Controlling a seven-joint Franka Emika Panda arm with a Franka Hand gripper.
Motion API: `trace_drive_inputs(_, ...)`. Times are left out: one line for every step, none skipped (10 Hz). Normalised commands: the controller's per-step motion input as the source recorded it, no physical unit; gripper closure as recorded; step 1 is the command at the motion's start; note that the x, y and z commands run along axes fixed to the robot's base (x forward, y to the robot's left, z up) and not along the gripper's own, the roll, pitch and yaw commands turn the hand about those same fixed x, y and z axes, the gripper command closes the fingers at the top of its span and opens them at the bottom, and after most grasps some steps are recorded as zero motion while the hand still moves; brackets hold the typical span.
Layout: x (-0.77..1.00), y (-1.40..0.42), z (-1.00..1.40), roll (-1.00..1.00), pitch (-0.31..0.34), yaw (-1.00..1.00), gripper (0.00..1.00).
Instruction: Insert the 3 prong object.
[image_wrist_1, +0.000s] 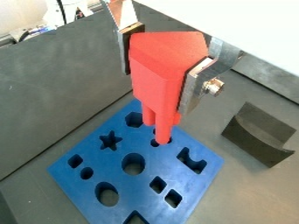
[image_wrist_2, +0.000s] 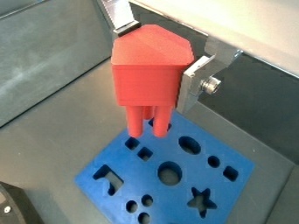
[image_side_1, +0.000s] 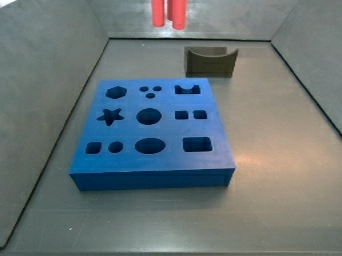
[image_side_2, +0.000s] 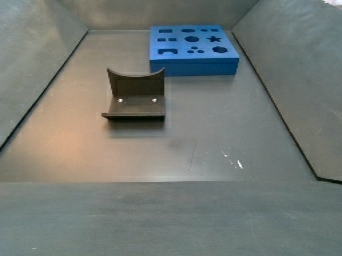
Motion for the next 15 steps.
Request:
trace_drive_inputs(-0.22,0.64,-0.60,-0.04,-0.034,-0.28,1.00)
trace_drive_inputs(-0.23,0.67,-0.68,-0.22,-0.083,-0.14,1.00)
trace_drive_inputs(-0.21,0.66,-0.63,-0.25,-0.114,-0.12,1.00)
trace_drive_inputs(-0.22,0.61,-0.51,-0.32,-0.141,-0.12,1.00)
trace_drive_inputs(-0.33,0.32,-0.61,-0.25,-0.113,-0.42,1.00)
trace_drive_inputs(-0.20,0.01,-0.43,0.00,-0.066,-0.98,1.00)
trace_drive_inputs(0.00,0.00,-0.39,0.00,-0.033,-1.00,1.00)
trace_drive_inputs(0.00,0.00,-0.38,0.00,-0.027,-1.00,1.00)
trace_drive_inputs(0.00,0.00,-0.38,0.00,-0.027,-1.00,1.00)
trace_drive_inputs(0.00,0.00,-0.39,0.00,-0.026,-1.00,1.00)
trace_drive_inputs(0.00,0.00,-0.41,0.00,-0.011,-1.00,1.00)
trace_drive_inputs(0.00,0.00,-0.43,0.00,-0.007,-1.00,1.00)
trace_drive_inputs(0.00,0.00,-0.43,0.00,-0.006,-1.00,1.00)
trace_drive_inputs(0.00,0.00,-0.44,-0.01,-0.011,-1.00,1.00)
trace_drive_inputs(0.00,0.18,-0.23,-0.03,0.000,-0.75,1.00)
